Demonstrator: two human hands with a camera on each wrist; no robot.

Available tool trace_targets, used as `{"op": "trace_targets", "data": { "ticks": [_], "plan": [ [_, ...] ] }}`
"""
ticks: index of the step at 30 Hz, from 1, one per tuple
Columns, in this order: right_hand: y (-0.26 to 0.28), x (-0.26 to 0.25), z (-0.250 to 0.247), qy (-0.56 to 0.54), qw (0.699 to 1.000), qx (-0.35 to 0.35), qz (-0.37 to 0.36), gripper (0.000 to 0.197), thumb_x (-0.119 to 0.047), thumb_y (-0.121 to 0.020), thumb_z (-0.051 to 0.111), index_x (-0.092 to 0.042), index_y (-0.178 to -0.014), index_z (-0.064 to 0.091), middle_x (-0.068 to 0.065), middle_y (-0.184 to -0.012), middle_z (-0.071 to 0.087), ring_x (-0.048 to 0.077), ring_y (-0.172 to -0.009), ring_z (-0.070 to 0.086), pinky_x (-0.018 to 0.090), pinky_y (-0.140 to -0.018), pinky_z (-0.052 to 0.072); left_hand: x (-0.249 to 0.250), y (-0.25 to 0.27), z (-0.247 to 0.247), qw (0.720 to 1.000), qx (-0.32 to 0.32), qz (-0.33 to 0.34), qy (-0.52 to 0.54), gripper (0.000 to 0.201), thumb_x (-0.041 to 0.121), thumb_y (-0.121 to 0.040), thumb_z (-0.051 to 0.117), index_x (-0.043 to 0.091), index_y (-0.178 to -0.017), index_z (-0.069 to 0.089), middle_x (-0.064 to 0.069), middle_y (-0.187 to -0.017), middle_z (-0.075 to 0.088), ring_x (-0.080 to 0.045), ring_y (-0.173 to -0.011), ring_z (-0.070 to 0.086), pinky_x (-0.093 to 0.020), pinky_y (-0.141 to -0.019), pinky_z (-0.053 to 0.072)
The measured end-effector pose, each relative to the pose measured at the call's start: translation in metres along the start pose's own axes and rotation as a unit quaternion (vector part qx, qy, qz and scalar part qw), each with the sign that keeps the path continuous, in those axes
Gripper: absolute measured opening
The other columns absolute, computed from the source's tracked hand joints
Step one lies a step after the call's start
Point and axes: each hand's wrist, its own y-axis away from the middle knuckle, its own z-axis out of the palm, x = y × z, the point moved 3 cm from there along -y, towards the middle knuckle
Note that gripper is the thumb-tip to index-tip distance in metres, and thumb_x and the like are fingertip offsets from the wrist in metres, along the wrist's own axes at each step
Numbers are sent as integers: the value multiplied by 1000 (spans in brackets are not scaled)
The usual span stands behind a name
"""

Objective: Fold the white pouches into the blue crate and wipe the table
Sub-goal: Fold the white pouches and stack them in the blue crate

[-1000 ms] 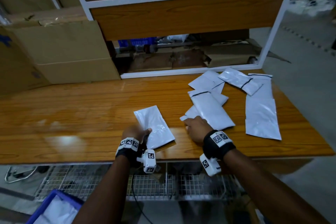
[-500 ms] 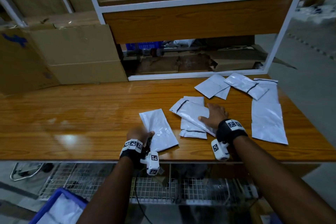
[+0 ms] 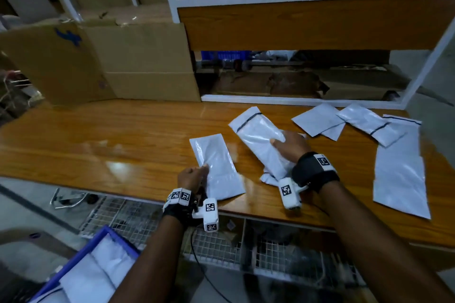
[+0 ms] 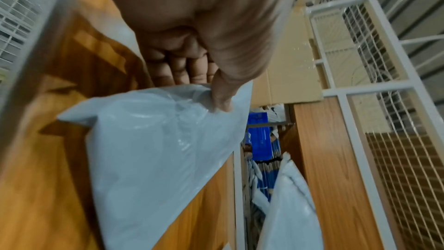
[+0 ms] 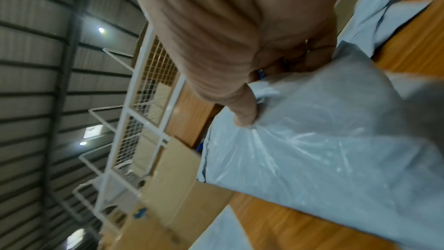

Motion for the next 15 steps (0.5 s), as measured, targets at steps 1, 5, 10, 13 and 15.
{"op": "trace_targets", "data": {
  "ticks": [1, 5, 10, 13, 15],
  "plan": [
    [4, -21, 9, -11, 1000, -4, -18, 50, -54, -91, 53, -16, -122, 58, 11, -123, 63, 35, -112, 57, 41, -91, 46, -6, -1, -13, 1000, 9, 3, 18, 38, 36, -72, 86, 7, -68, 61, -12, -63, 64, -23, -58, 56, -35, -53, 47],
    [31, -108, 62, -37, 995, -39, -86, 33, -46, -91, 60, -14, -92, 62, 4, -93, 65, 30, -90, 62, 32, -67, 41, -26, -3, -78, 996, 61, 11, 56, 42, 46, -57, 88, 14, -70, 63, -9, -73, 71, -20, -61, 57, -38, -61, 51],
    [65, -197, 160, -61, 985, -82, -136, 31, -44, -89, 62, -16, -102, 69, 4, -101, 71, 28, -92, 64, 30, -69, 43, -76, -11, -191, 989, 114, -1, 91, 48, 55, -53, 88, 18, -80, 72, -8, -87, 76, -26, -78, 70, -52, -76, 59],
    [91, -246, 219, -62, 979, -135, -143, 27, -37, -95, 58, -15, -79, 60, 3, -76, 62, 29, -79, 60, 30, -54, 33, -98, 1, -253, 980, 130, -1, 153, 36, 38, -69, 86, 12, -91, 78, -9, -89, 77, -21, -79, 70, -45, -78, 60],
    [104, -273, 261, -76, 972, -166, -147, 26, -35, -95, 56, -13, -86, 65, 7, -85, 66, 31, -86, 61, 32, -60, 38, -118, 10, -295, 970, 164, -11, 180, 32, 32, -71, 84, 8, -91, 78, -10, -89, 77, -19, -76, 68, -42, -75, 59]
  ]
}}
